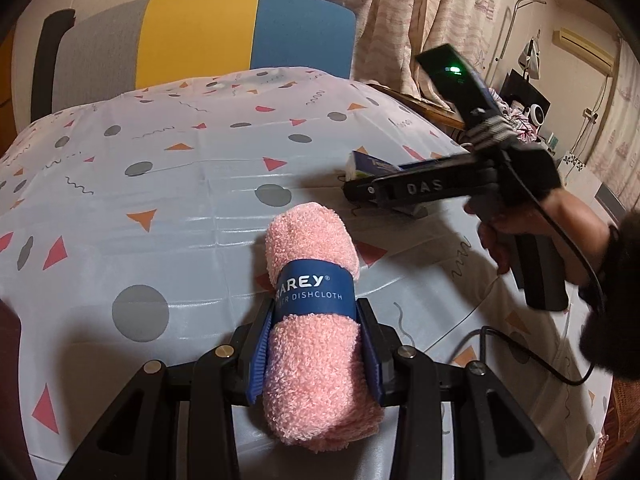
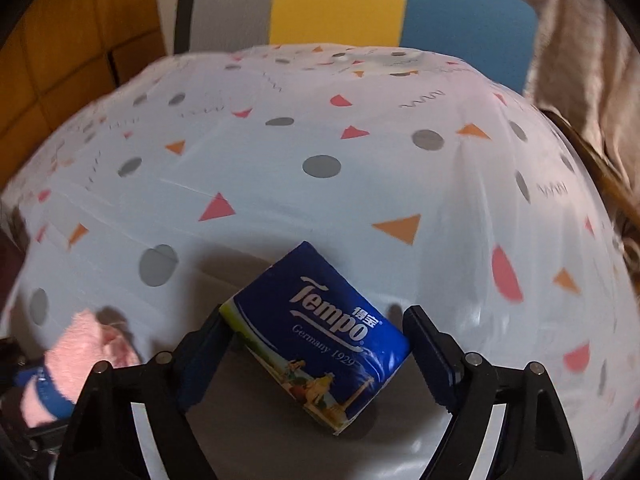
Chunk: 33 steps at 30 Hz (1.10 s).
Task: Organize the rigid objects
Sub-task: 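Grasp the blue Tempo tissue pack with the right gripper while the left holds the dishcloth, then carry the dishcloth and Tempo pack toward the gold tray with both grippers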
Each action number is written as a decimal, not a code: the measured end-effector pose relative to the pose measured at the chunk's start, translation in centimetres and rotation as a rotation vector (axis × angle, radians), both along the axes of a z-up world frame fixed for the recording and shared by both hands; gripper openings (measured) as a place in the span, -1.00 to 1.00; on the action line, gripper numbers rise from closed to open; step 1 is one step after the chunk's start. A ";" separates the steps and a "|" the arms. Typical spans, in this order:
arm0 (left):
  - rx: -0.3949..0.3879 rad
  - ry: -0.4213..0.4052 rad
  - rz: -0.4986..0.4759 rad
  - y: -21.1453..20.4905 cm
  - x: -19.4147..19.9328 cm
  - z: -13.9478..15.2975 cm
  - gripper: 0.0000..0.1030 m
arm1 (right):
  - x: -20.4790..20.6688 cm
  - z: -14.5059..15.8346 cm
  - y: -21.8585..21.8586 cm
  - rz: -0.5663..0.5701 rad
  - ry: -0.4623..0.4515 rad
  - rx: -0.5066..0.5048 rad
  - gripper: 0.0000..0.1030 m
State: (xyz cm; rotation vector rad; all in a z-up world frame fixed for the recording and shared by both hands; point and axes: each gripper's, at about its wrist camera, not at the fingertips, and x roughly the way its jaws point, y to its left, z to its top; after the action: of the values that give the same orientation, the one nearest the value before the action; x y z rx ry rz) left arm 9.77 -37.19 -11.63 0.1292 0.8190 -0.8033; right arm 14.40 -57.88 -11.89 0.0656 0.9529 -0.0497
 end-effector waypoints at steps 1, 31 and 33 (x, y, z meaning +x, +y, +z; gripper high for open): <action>0.000 0.002 0.000 0.0 0.0 0.0 -0.25 | -0.6 0.1 0.1 -0.016 -0.005 0.014 0.67; -0.202 0.089 0.296 19.0 -2.7 9.5 -0.25 | -20.7 6.3 14.3 -0.290 -0.251 0.355 0.67; -0.209 0.107 0.353 21.7 -1.7 9.5 -0.25 | -20.6 7.0 15.8 -0.272 -0.271 0.377 0.67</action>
State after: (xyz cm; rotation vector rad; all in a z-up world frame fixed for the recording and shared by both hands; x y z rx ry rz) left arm 8.02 -15.53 -2.10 -0.2406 0.8243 -0.5596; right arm -6.20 -42.04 -4.92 0.5372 0.6672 -0.1088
